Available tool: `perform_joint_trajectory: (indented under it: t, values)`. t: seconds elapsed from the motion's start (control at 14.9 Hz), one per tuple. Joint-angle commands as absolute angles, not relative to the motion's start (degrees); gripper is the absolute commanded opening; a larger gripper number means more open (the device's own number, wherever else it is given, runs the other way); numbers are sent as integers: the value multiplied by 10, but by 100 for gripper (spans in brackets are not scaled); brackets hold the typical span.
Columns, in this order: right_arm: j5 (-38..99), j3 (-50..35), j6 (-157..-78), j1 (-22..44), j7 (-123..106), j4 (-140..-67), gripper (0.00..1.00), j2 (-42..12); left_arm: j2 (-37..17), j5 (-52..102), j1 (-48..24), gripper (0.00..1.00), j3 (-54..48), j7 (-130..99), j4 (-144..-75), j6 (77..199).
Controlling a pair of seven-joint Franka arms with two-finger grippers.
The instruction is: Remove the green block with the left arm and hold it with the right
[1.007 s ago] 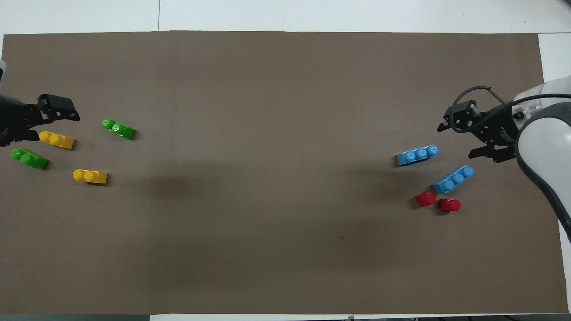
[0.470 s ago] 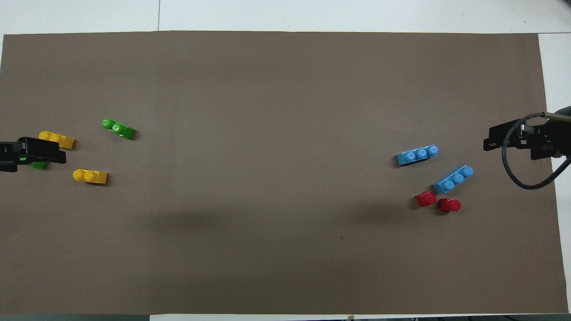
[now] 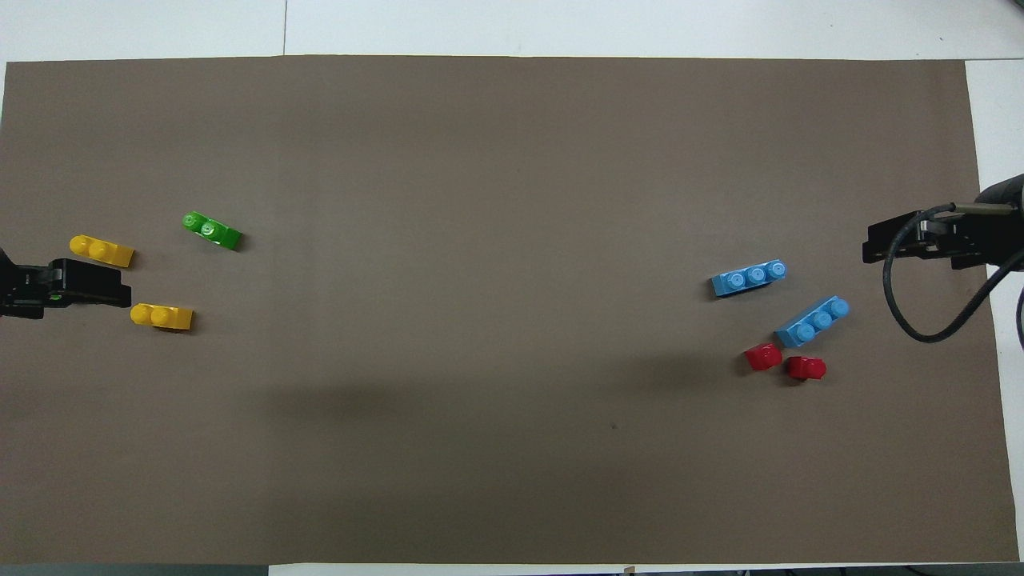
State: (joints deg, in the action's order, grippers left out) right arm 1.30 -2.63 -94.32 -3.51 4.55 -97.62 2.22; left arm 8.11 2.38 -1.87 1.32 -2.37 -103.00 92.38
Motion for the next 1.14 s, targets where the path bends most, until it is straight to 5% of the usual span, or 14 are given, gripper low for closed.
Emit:
perform_joint_trajectory:
  t: [0.0, 1.07]
  values:
    - [3, -29, -949, -40, 29, -970, 100, 18, 93, 18, -17, 100, 11, -8, -1040, 917]
    - [-15, -29, -934, -44, 16, -968, 100, 18, 93, 9, -18, 100, 10, -9, -1040, 917]
